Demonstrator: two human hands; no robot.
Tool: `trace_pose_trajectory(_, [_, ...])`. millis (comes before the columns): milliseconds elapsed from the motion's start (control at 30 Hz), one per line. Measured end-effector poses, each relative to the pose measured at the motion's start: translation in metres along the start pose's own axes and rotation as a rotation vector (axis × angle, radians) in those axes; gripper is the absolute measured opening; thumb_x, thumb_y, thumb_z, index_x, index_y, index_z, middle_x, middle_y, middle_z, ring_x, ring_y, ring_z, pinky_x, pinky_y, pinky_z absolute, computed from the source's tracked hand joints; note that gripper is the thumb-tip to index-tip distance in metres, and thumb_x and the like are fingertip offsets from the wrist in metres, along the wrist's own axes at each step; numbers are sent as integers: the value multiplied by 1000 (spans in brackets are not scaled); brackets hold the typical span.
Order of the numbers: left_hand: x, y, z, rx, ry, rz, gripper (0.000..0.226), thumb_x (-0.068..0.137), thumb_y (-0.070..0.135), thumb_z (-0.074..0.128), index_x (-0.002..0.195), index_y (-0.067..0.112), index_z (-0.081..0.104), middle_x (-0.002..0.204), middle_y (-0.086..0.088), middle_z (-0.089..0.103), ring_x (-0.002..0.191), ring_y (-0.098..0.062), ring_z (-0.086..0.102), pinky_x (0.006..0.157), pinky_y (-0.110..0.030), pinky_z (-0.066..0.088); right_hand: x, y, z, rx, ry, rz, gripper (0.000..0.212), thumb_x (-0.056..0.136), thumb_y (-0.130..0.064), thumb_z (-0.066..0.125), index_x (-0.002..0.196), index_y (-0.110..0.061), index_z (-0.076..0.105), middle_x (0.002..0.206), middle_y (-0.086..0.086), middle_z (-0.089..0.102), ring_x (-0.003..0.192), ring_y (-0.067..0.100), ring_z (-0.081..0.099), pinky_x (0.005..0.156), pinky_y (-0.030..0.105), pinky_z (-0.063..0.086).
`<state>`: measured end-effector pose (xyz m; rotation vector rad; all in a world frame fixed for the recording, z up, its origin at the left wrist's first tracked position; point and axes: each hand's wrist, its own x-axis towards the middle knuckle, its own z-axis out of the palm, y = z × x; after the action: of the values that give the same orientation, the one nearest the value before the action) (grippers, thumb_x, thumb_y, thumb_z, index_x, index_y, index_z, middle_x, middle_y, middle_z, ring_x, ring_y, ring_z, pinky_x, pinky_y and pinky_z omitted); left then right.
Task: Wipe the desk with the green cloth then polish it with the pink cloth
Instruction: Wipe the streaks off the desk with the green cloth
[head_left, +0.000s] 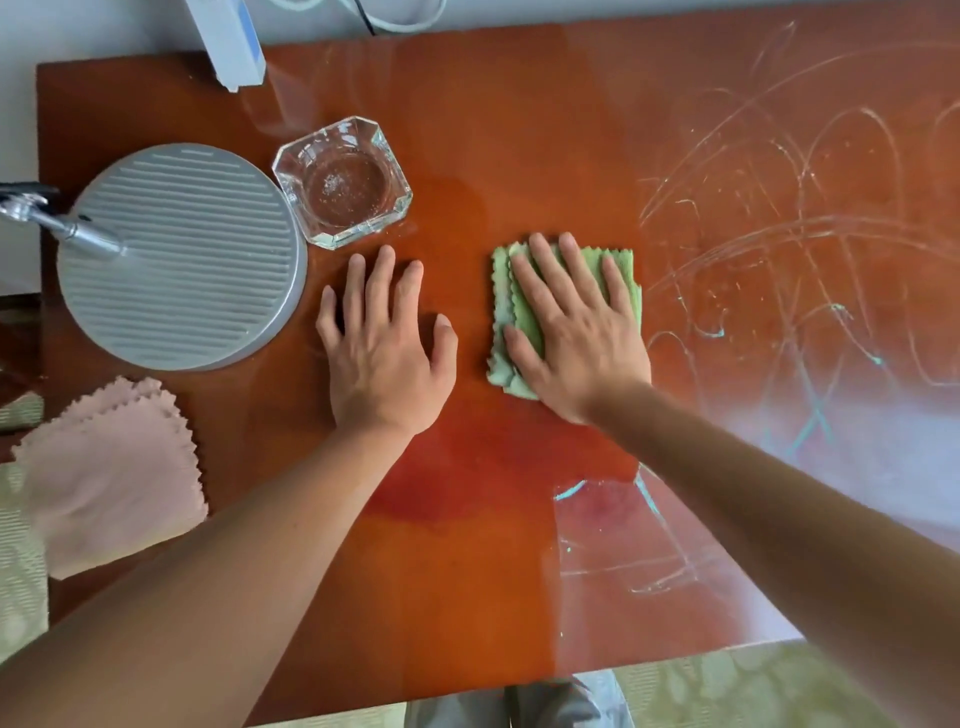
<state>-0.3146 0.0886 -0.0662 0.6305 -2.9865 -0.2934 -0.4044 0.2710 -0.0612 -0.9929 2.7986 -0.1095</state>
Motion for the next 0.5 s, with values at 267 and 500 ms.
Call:
trace_pose_trajectory(267, [-3,0,-3,-67,22,-1,60,96,44,37,150,19,45,163,-7,33,154,-28,21,123,-53,12,47,0,-4,20,30,68,73,100,-61,9,163,-23,9,171,0,6,157,23,-2,126,51,-1])
trace_pose_trajectory(500, [-19,-3,-19,-92,-51,22,50,99,35,45,147,20,47,163,-4,33,154,-24,20,122,-51,11,-45,-27,8,40,18,44,71,103,-58,15,163,-20,13,171,1,10,158,24,0,127,51,0])
